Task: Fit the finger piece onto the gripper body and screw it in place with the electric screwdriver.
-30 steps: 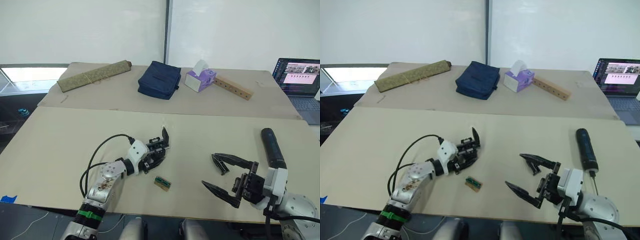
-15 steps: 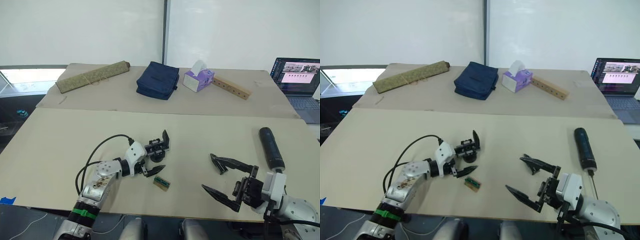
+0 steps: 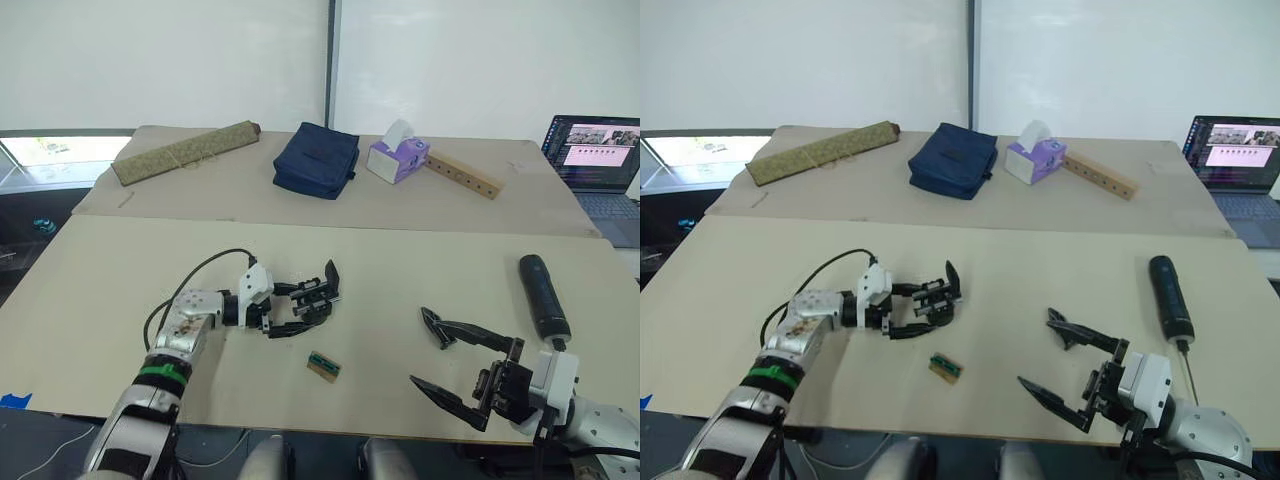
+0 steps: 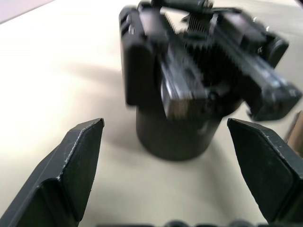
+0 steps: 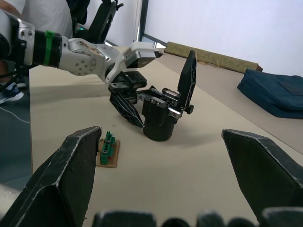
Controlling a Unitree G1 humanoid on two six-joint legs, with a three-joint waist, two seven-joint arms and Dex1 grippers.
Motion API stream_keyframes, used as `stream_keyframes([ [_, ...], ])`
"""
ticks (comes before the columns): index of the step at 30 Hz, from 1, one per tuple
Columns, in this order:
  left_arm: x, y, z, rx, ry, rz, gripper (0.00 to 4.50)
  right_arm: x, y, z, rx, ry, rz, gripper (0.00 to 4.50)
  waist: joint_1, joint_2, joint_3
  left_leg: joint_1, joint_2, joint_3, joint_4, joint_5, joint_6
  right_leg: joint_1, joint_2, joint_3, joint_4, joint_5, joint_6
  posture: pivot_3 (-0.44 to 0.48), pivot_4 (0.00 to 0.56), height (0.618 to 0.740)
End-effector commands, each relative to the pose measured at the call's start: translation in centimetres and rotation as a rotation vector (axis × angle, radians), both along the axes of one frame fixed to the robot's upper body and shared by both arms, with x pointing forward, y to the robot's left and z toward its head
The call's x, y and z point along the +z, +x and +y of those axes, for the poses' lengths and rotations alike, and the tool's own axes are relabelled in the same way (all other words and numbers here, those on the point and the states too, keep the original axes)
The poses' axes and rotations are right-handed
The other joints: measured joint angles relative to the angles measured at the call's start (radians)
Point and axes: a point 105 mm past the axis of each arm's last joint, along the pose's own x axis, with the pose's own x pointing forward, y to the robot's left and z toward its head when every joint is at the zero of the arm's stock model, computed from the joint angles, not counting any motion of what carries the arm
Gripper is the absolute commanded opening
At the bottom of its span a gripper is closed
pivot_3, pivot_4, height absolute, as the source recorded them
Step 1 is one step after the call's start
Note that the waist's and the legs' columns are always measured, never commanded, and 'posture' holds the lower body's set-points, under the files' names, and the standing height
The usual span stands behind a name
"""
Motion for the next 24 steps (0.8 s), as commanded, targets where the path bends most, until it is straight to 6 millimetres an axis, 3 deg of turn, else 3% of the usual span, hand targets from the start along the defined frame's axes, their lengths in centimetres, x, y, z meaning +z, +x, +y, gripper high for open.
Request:
stream_keyframes([
  [1, 0.0, 0.2, -0.6, -0.086, 0.057, -0.039, 4.41, 1.3, -0.4, -0.1, 0.004, -0.007, -0.050, 4.50, 0.000, 0.000, 0.000, 0.000, 0.000, 0.000, 0.000, 0.000, 0.000, 0.000, 0.000, 0.000, 0.000, 0.000, 0.000, 0.000, 0.150, 0.740],
  [6, 0.0, 0.6, -1.2, -0.118, 0.050, -0.058, 4.41, 1.5, -0.4, -0.1, -0.002, -0.014, -0.052, 4.50, -0.003, 0.000, 0.000, 0.000, 0.000, 0.000, 0.000, 0.000, 0.000, 0.000, 0.001, 0.000, 0.001, 0.000, 0.000, 0.000, 0.150, 0.740],
  [9, -0.2, 0.6, -1.3, -0.103, 0.023, -0.054, 3.60, 1.6, -0.4, -0.1, -0.006, -0.017, -0.052, 4.50, -0.004, 0.000, 0.000, 0.000, 0.000, 0.000, 0.000, 0.000, 0.000, 0.000, 0.001, 0.000, 0.001, 0.000, 0.000, 0.000, 0.150, 0.740],
  [12, -0.1, 0.0, -1.2, -0.088, -0.006, -0.066, 2.34, 1.5, -0.4, 0.0, -0.009, -0.018, -0.052, 4.50, -0.007, 0.000, 0.000, 0.000, 0.000, 0.000, 0.000, 0.000, 0.000, 0.000, 0.001, 0.000, 0.001, 0.000, 0.000, 0.000, 0.150, 0.740],
  [20, 2.6, -1.6, -1.5, 0.178, -0.092, -0.038, 2.36, 1.5, -0.4, -0.4, -0.019, -0.021, -0.051, 4.50, -0.011, 0.000, 0.000, 0.000, 0.003, 0.000, 0.000, 0.000, 0.000, 0.000, 0.000, 0.001, 0.002, 0.000, 0.000, 0.000, 0.150, 0.740],
  [24, 1.9, -1.5, -1.3, 0.388, -0.062, -0.081, 2.36, 1.4, -0.1, -0.1, -0.005, -0.018, -0.050, 4.50, -0.009, 0.000, 0.001, 0.000, 0.003, 0.000, 0.000, 0.000, 0.000, 0.000, -0.001, 0.001, 0.002, 0.000, 0.000, 0.000, 0.150, 0.740],
])
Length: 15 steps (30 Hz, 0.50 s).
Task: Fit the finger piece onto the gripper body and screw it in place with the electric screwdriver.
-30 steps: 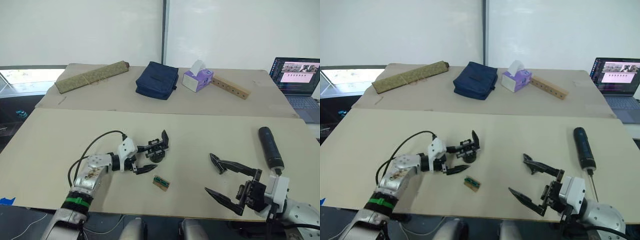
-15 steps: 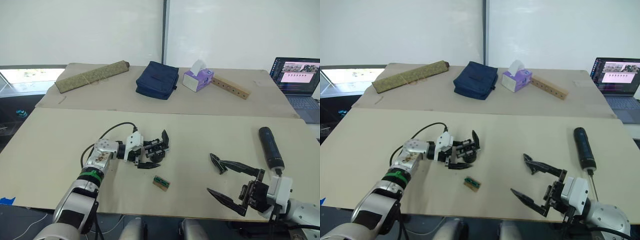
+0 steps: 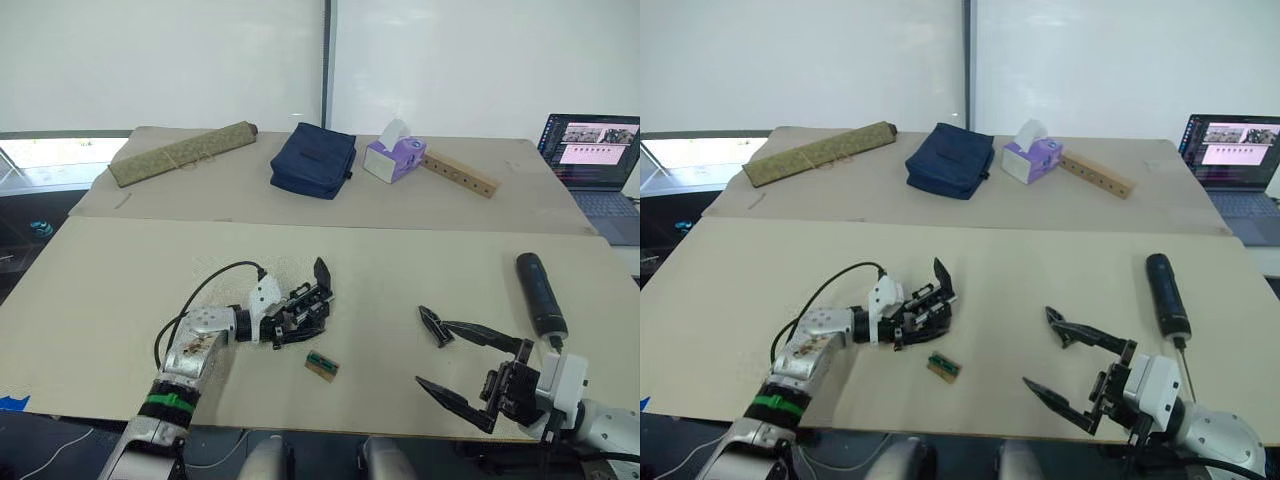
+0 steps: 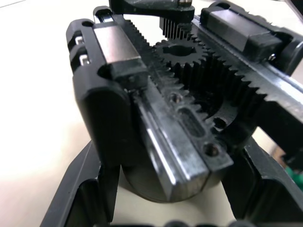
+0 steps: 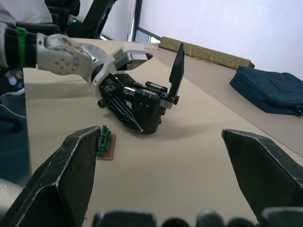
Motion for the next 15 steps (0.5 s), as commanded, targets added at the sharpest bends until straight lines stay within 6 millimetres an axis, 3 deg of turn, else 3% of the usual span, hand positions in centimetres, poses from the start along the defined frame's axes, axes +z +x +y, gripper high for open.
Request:
stream_keyframes([
  [1, 1.7, 0.6, -0.2, 0.168, -0.019, -0.088, 2.36, 0.8, 0.1, 0.4, 0.028, 0.008, -0.035, 4.50, 0.000, 0.000, 0.000, 0.000, 0.000, 0.000, 0.000, 0.000, 0.000, 0.000, 0.000, 0.000, 0.000, 0.000, 0.000, 0.000, 0.150, 0.740],
  [6, 0.5, 0.2, -1.7, 0.237, 0.002, -0.118, 2.36, 0.9, 0.5, 0.7, 0.062, 0.004, -0.034, 4.50, 0.010, 0.000, 0.000, 0.000, 0.000, 0.000, 0.000, 0.000, 0.000, 0.000, 0.000, 0.000, 0.000, 0.000, 0.000, 0.000, 0.150, 0.740],
  [10, -0.2, -0.2, -1.6, 0.248, 0.005, -0.080, 2.36, 1.0, 0.7, 0.6, 0.072, -0.001, -0.031, 4.50, 0.017, 0.000, 0.000, 0.000, -0.001, 0.000, 0.000, 0.000, 0.000, 0.000, 0.000, 0.000, -0.001, 0.000, 0.000, 0.000, 0.150, 0.740],
  [14, 0.1, -0.1, -0.8, 0.251, 0.021, -0.107, 4.32, 1.0, 0.7, 0.5, 0.084, -0.010, -0.026, 4.50, 0.015, 0.000, 0.000, 0.000, -0.001, 0.000, 0.000, 0.000, 0.000, 0.000, 0.000, 0.000, -0.001, 0.000, 0.000, 0.000, 0.150, 0.740],
  [15, 0.0, -0.1, -0.7, 0.242, 0.020, -0.097, 4.47, 1.0, 0.8, 0.4, 0.086, -0.010, -0.026, 4.50, 0.015, 0.000, 0.000, 0.000, -0.001, 0.000, 0.000, 0.000, 0.000, 0.000, 0.000, 0.000, -0.001, 0.000, 0.000, 0.000, 0.150, 0.740],
])
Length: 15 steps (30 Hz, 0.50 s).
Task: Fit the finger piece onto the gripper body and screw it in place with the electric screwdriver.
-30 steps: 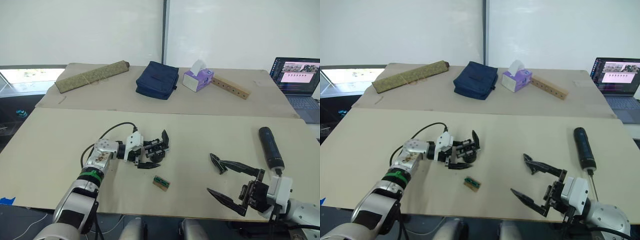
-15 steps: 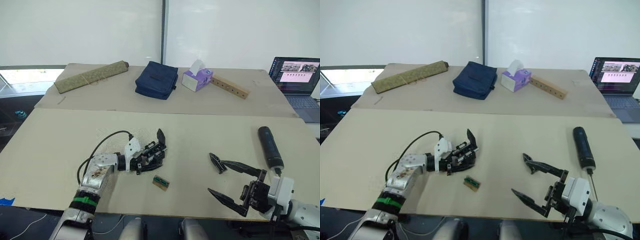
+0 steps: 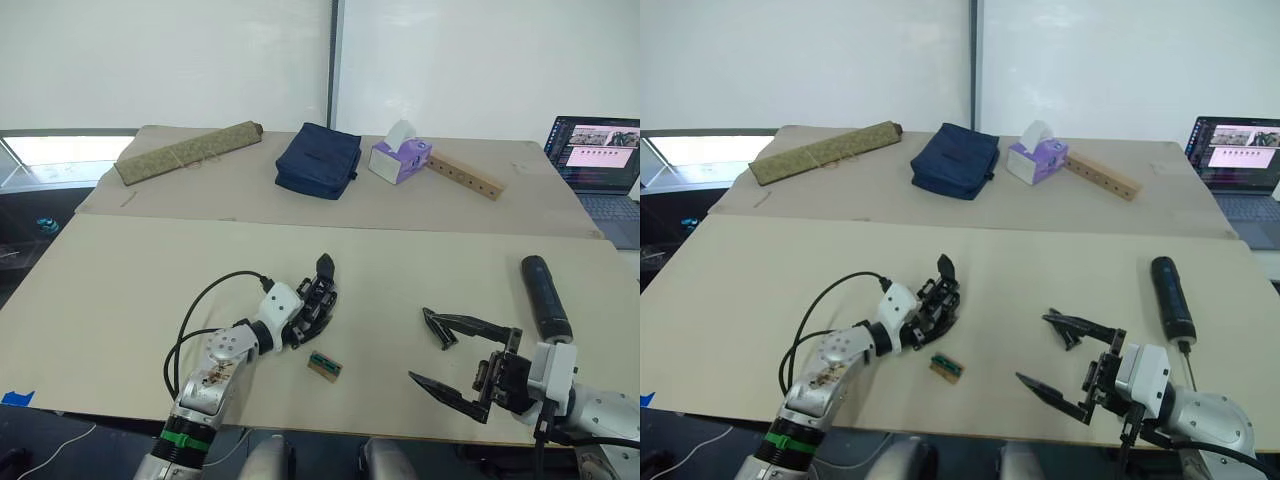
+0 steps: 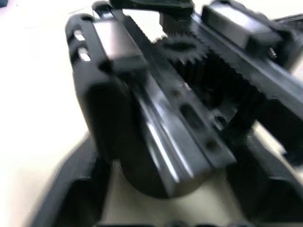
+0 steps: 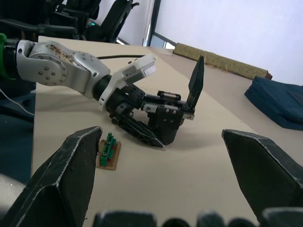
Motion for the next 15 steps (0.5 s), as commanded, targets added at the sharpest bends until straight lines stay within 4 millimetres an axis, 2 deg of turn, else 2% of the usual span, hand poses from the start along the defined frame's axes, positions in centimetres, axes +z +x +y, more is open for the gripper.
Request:
stream_keyframes([
  [1, 1.0, 0.1, 0.6, -0.026, 0.002, -0.037, 4.47, 0.8, 0.1, -0.1, 0.015, 0.016, -0.023, 4.50, -0.001, 0.000, 0.000, 0.000, 0.000, 0.000, 0.000, 0.000, 0.000, 0.000, 0.000, 0.000, 0.000, 0.000, 0.000, 0.000, 0.150, 0.740],
  [6, 1.1, -0.2, 2.2, -0.157, 0.010, 0.015, 4.47, 1.0, 0.0, -0.1, 0.022, 0.019, -0.022, 4.50, -0.001, 0.000, 0.000, 0.000, 0.000, 0.000, 0.000, 0.000, 0.000, 0.000, 0.000, 0.000, 0.000, 0.000, 0.000, 0.000, 0.150, 0.740],
  [10, 1.4, 0.6, 3.8, -0.269, 0.043, 0.063, 4.47, 1.0, -0.1, -0.2, 0.021, 0.023, -0.020, 4.50, 0.000, 0.000, 0.000, 0.000, 0.000, 0.000, 0.000, 0.000, 0.000, 0.000, 0.000, 0.000, 0.000, 0.000, 0.000, 0.000, 0.150, 0.740],
  [14, 1.1, 0.0, 3.6, -0.467, 0.062, 0.081, 4.47, 1.4, 0.1, -0.1, 0.011, 0.044, -0.041, 4.50, 0.000, 0.000, 0.000, 0.000, -0.001, 0.000, 0.000, 0.000, 0.000, 0.000, 0.000, -0.001, 0.000, 0.000, 0.000, 0.000, 0.150, 0.740],
  [15, 1.1, 0.7, 3.4, -0.474, 0.072, 0.059, 4.47, 1.4, 0.1, -0.1, 0.009, 0.045, -0.040, 4.50, 0.000, 0.000, 0.000, 0.000, -0.001, 0.000, 0.000, 0.000, 0.000, 0.000, 0.000, -0.001, 0.000, 0.000, 0.000, 0.000, 0.150, 0.740],
])
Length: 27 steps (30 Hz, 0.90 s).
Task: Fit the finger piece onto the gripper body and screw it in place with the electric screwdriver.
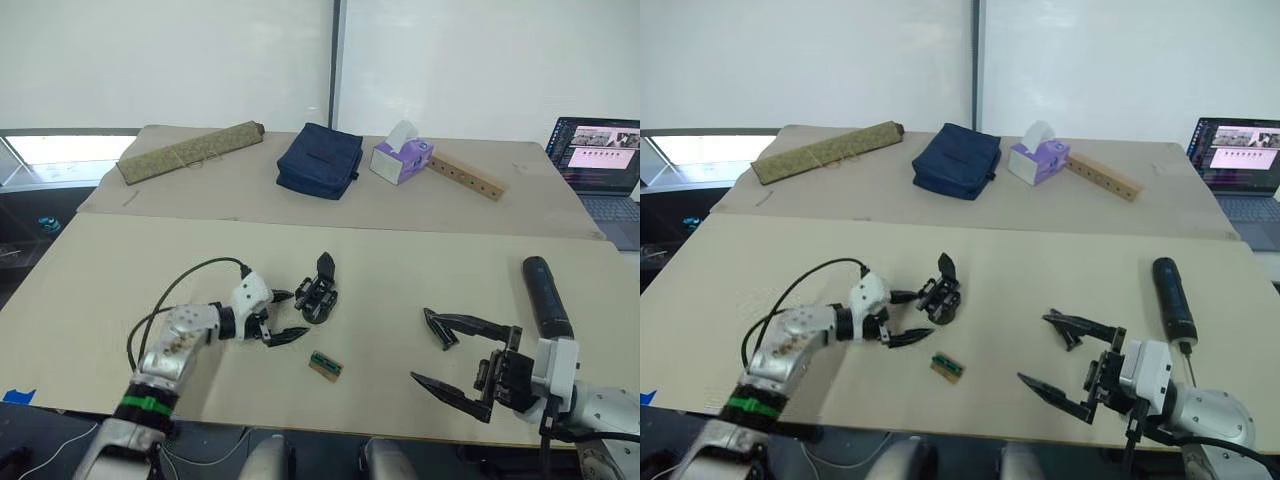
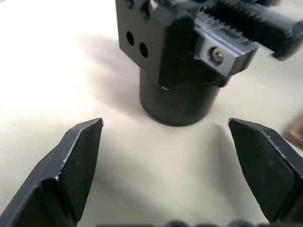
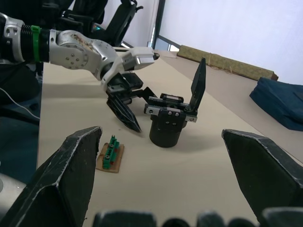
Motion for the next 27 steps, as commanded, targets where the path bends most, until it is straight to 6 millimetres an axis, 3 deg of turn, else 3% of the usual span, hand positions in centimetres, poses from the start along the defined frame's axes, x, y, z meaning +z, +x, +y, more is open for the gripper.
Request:
stream_keyframes([
  [1, 0.3, 1.0, -1.0, -0.106, -0.012, -0.067, 4.47, 1.0, 0.0, 0.1, -0.007, 0.020, -0.044, 4.50, 0.001, 0.000, 0.000, 0.000, 0.000, 0.000, 0.000, 0.000, 0.000, 0.000, 0.000, 0.000, 0.000, 0.000, 0.000, 0.000, 0.150, 0.740],
  [5, -0.1, 2.0, -2.8, -0.167, -0.038, -0.058, 4.47, 0.7, -0.6, 0.1, -0.008, 0.011, -0.029, 4.50, 0.005, 0.000, 0.000, -0.001, -0.002, 0.000, 0.002, 0.000, 0.000, 0.000, 0.000, -0.002, 0.000, 0.000, 0.000, 0.000, 0.150, 0.740],
  [12, -0.8, 2.5, -3.7, -0.235, -0.016, -0.093, 4.47, 0.7, -0.8, 0.0, -0.036, 0.009, -0.033, 4.50, -0.001, 0.000, 0.000, -0.001, -0.002, 0.000, 0.003, 0.000, 0.001, 0.001, 0.000, -0.002, 0.002, 0.000, 0.000, 0.000, 0.150, 0.740],
  [15, -0.8, 2.4, -3.7, -0.249, -0.024, -0.107, 3.65, 0.5, -1.0, 0.0, -0.048, 0.012, -0.030, 4.50, 0.000, 0.000, 0.000, 0.000, -0.002, 0.000, 0.003, 0.000, 0.001, 0.001, 0.000, -0.002, 0.001, 0.000, 0.001, 0.000, 0.150, 0.740],
  [18, -0.7, 2.4, -3.4, -0.237, -0.042, -0.117, 2.33, 0.4, -1.0, 0.0, -0.055, 0.014, -0.027, 4.50, 0.000, 0.000, 0.000, -0.001, -0.002, 0.000, 0.003, 0.000, 0.001, 0.001, 0.000, -0.002, 0.001, 0.000, 0.001, 0.000, 0.150, 0.740],
  [23, 0.9, 2.7, -3.4, -0.139, -0.134, -0.137, 2.33, 0.3, -1.1, -0.2, -0.072, 0.015, -0.024, 4.50, -0.006, 0.000, 0.000, -0.001, -0.001, 0.000, 0.003, 0.000, 0.001, 0.001, 0.000, -0.002, 0.002, 0.000, 0.001, 0.000, 0.150, 0.740],
  [27, 2.3, 1.8, -4.8, -0.044, -0.141, -0.215, 2.33, 0.0, -1.0, -0.7, -0.113, 0.013, -0.005, 4.50, -0.006, 0.000, 0.000, -0.001, 0.000, -0.001, 0.003, 0.000, 0.001, 0.000, 0.000, -0.001, 0.002, 0.000, 0.001, 0.000, 0.150, 0.740],
])
